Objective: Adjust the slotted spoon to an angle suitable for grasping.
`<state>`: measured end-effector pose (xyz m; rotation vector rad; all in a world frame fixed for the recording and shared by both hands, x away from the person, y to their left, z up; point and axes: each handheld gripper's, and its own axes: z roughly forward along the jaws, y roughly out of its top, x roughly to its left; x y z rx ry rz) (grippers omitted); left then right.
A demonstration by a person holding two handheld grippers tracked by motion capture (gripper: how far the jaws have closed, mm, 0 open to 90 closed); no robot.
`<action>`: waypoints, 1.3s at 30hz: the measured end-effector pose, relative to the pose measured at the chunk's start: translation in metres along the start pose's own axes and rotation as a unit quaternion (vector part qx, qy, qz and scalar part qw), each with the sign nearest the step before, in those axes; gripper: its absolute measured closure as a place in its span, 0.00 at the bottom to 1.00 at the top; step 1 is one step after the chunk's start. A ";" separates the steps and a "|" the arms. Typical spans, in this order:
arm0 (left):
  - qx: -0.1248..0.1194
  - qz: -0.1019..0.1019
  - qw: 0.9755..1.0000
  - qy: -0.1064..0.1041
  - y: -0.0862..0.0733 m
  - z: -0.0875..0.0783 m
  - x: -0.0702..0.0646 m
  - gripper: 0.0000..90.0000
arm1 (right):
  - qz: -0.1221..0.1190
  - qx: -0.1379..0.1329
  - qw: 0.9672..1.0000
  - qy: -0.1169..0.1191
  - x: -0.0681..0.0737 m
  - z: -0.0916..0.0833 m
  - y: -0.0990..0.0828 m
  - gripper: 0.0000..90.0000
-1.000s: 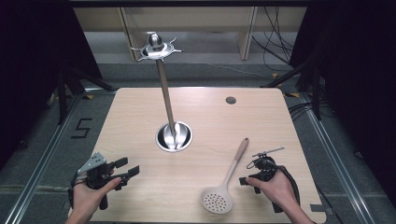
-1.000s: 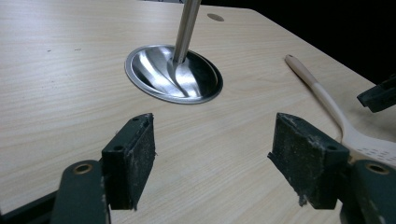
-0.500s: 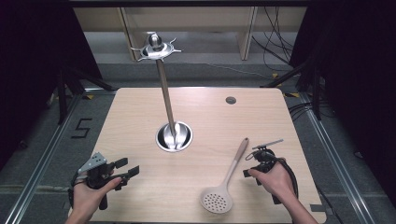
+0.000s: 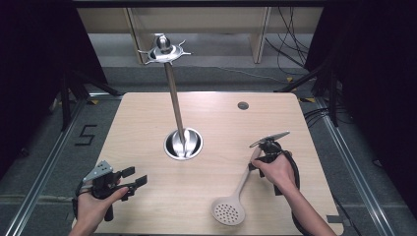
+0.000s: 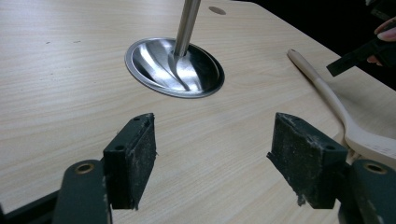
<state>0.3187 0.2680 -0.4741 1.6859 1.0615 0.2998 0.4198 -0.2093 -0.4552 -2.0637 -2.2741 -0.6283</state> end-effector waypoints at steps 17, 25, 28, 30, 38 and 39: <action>0.000 0.008 1.000 -0.004 0.001 0.000 0.001 0.33 | -0.005 0.034 0.999 -0.033 0.011 0.031 0.020 0.53; 0.005 0.004 1.000 0.001 0.000 0.000 0.001 0.33 | -0.024 0.053 0.997 -0.051 0.011 0.033 0.024 0.60; 0.005 0.001 1.000 0.002 0.000 0.001 0.000 0.33 | -0.011 0.060 0.997 -0.049 0.014 0.033 0.025 0.61; 0.005 0.001 1.000 0.002 0.000 0.000 0.000 0.33 | -0.030 0.062 0.996 -0.050 0.013 0.034 0.028 0.63; 0.009 0.002 1.000 0.006 0.000 0.000 0.001 0.33 | -0.041 0.075 0.995 -0.043 0.021 0.033 0.031 0.81; 0.008 0.002 1.000 0.005 0.000 0.000 0.001 0.33 | -0.049 0.063 0.996 -0.039 0.022 0.033 0.031 0.82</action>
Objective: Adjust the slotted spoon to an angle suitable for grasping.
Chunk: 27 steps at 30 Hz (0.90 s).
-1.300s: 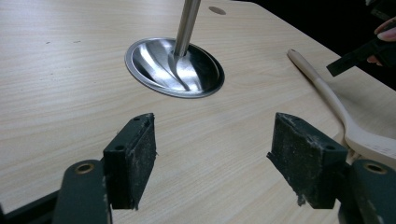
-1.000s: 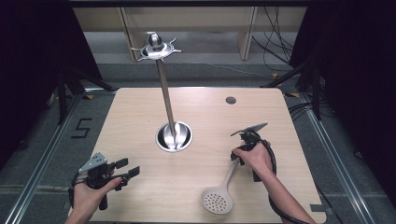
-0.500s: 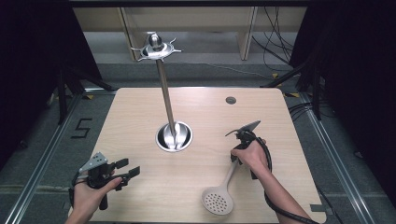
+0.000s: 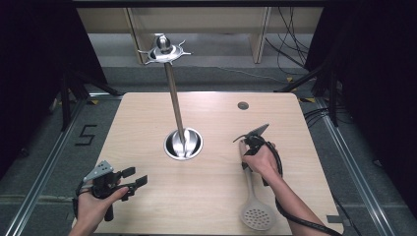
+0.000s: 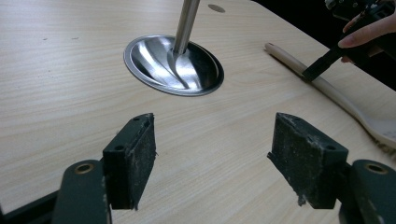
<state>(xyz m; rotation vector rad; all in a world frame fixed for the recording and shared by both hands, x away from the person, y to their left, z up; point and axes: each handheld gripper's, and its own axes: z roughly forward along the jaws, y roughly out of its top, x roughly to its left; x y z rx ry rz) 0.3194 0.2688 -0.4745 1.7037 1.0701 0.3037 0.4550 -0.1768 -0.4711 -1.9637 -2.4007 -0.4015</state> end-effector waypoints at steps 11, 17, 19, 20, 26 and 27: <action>-0.012 -0.017 1.000 -0.015 0.000 0.002 -0.001 0.32 | -0.050 -0.068 0.996 0.032 0.015 -0.038 -0.016 0.83; -0.015 -0.018 1.000 -0.013 0.001 0.000 -0.003 0.32 | -0.121 -0.158 0.977 0.079 0.020 -0.061 -0.034 0.83; -0.014 -0.012 1.000 -0.012 0.001 0.000 -0.001 0.32 | -0.143 -0.174 0.970 0.095 0.020 -0.068 -0.040 0.83; -0.015 -0.016 1.000 -0.008 0.001 0.000 -0.002 0.32 | -0.137 -0.178 0.968 0.109 0.022 -0.071 -0.045 0.83; -0.014 -0.015 1.000 -0.007 0.001 0.000 -0.002 0.32 | -0.212 -0.274 0.927 0.145 0.020 -0.088 -0.065 0.83; -0.014 -0.015 1.000 -0.007 0.001 0.000 -0.002 0.32 | -0.212 -0.274 0.927 0.145 0.020 -0.088 -0.065 0.83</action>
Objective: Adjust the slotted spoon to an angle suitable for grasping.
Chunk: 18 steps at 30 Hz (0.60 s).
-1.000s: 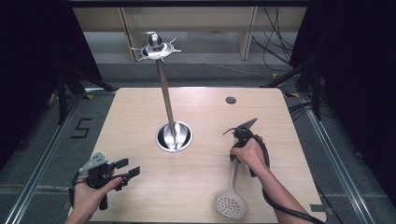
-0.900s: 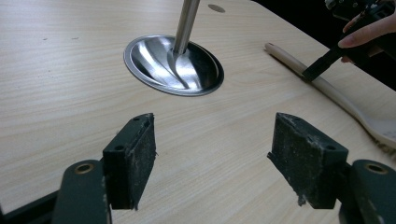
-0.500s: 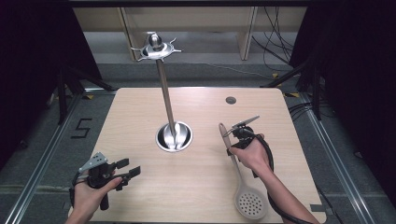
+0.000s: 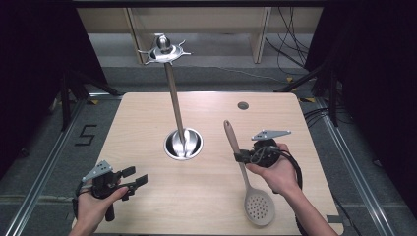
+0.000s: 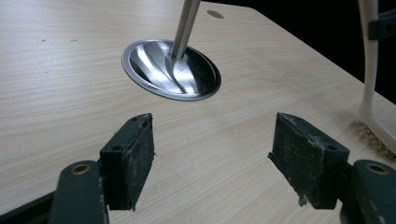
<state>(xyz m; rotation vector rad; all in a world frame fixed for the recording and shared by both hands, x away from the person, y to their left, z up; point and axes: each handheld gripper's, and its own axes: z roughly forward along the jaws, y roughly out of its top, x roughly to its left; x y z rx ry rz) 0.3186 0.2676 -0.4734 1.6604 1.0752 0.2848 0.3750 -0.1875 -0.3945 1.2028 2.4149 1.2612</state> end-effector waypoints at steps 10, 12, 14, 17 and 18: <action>-0.007 0.002 1.000 0.001 0.001 -0.001 -0.001 0.32 | -0.068 -0.127 0.989 0.044 0.001 -0.027 -0.010 0.83; -0.007 0.000 1.000 0.003 0.001 -0.001 -0.001 0.32 | -0.088 -0.146 0.985 0.035 -0.002 -0.030 -0.011 0.83; -0.008 0.000 1.000 0.004 0.001 -0.001 0.000 0.32 | -0.079 -0.157 0.984 0.041 -0.001 -0.031 -0.011 0.83; -0.012 0.005 1.000 -0.001 0.001 -0.001 0.000 0.32 | -0.068 -0.171 0.982 0.040 0.000 -0.035 -0.009 0.83; -0.012 0.005 1.000 -0.001 0.001 -0.001 0.000 0.32 | -0.070 -0.179 0.980 0.042 -0.001 -0.034 -0.007 0.83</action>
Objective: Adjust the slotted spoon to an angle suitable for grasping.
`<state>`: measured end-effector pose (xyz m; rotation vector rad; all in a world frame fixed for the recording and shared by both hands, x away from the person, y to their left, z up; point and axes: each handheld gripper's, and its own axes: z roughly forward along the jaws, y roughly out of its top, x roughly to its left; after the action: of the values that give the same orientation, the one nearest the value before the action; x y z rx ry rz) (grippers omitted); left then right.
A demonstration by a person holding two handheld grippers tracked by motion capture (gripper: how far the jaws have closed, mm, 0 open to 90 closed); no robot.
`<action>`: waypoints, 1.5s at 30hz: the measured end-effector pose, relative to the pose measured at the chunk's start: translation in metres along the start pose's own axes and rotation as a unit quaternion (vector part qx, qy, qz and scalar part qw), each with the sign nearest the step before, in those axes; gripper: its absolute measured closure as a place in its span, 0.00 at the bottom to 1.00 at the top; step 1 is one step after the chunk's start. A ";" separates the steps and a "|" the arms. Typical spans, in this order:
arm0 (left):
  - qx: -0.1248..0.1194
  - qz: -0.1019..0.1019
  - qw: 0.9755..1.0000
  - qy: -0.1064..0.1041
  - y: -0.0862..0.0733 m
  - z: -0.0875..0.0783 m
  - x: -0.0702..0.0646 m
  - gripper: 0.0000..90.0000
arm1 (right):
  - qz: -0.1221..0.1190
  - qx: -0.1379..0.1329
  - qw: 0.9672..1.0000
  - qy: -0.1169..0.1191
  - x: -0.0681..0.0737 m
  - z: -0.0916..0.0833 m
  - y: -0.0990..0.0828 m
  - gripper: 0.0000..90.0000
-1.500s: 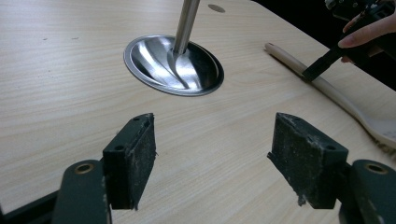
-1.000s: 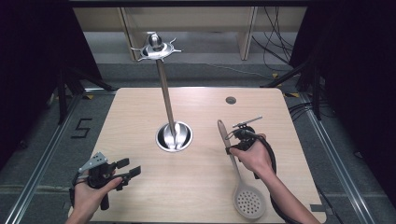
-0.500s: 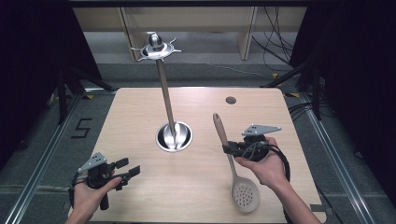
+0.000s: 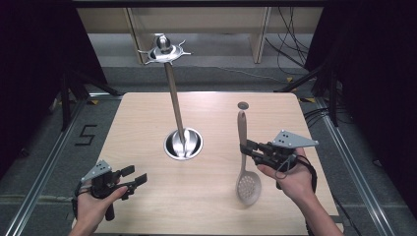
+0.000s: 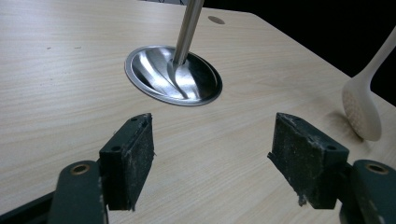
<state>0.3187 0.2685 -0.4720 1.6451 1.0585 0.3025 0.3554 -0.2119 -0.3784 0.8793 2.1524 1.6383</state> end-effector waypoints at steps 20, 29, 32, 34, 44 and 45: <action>-0.095 0.107 0.990 -0.012 0.062 -0.014 -0.042 0.35 | -0.034 -0.045 0.998 0.014 0.020 0.023 0.033 0.83; -0.133 0.157 0.978 -0.031 0.123 0.003 -0.105 0.42 | -0.040 -0.048 0.998 0.012 0.039 0.036 0.039 0.83; -0.132 0.170 0.976 -0.046 0.133 0.016 -0.126 0.43 | -0.054 -0.055 0.997 0.000 0.044 0.042 0.041 0.83; -0.131 0.221 0.966 -0.028 0.142 0.023 -0.132 0.44 | -0.053 -0.053 0.997 0.005 0.046 0.046 0.042 0.83; -0.122 0.173 0.975 -0.075 0.155 0.062 -0.167 0.59 | -0.042 -0.039 0.998 -0.007 0.057 0.055 0.039 0.83; -0.126 0.175 0.974 -0.073 0.156 0.065 -0.168 0.61 | -0.039 -0.040 0.998 -0.007 0.058 0.054 0.039 0.83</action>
<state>0.3420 0.0988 -0.3065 1.5894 0.5896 0.5173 0.3535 -0.1279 -0.3507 0.7705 2.0693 1.6629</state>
